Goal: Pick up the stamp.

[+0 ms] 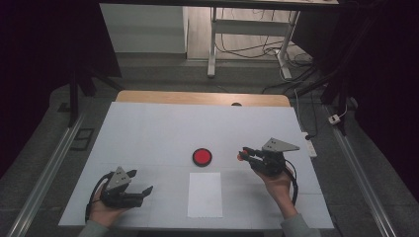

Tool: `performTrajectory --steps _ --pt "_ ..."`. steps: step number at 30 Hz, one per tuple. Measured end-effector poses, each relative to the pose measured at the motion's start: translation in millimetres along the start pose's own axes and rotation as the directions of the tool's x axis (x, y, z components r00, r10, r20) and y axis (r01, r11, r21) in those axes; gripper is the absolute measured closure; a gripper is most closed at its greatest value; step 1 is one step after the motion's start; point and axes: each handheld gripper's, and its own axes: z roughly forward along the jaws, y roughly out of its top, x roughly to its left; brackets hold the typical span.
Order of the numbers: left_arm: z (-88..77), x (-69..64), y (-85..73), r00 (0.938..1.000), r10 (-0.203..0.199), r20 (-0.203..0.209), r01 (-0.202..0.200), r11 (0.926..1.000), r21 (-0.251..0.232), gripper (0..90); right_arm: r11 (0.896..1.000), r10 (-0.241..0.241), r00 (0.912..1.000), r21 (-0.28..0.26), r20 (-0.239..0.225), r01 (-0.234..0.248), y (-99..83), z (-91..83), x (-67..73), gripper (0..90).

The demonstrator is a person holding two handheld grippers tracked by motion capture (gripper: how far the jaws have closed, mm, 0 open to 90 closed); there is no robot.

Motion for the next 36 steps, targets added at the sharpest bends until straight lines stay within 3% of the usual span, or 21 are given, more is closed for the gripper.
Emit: performTrajectory --steps 19,36 --pt "0.7 -0.3 0.0 1.0000 0.002 0.001 -0.002 1.0000 0.002 17.2 1.000 0.002 0.9972 0.001 -0.075 -0.002 3.7 11.0 18.4 72.2" --pt "1.3 2.4 -0.8 1.0000 -0.007 0.002 0.007 1.0000 0.000 17.1 1.000 0.004 0.9884 0.006 -0.152 -0.003 4.7 29.6 41.0 72.2"
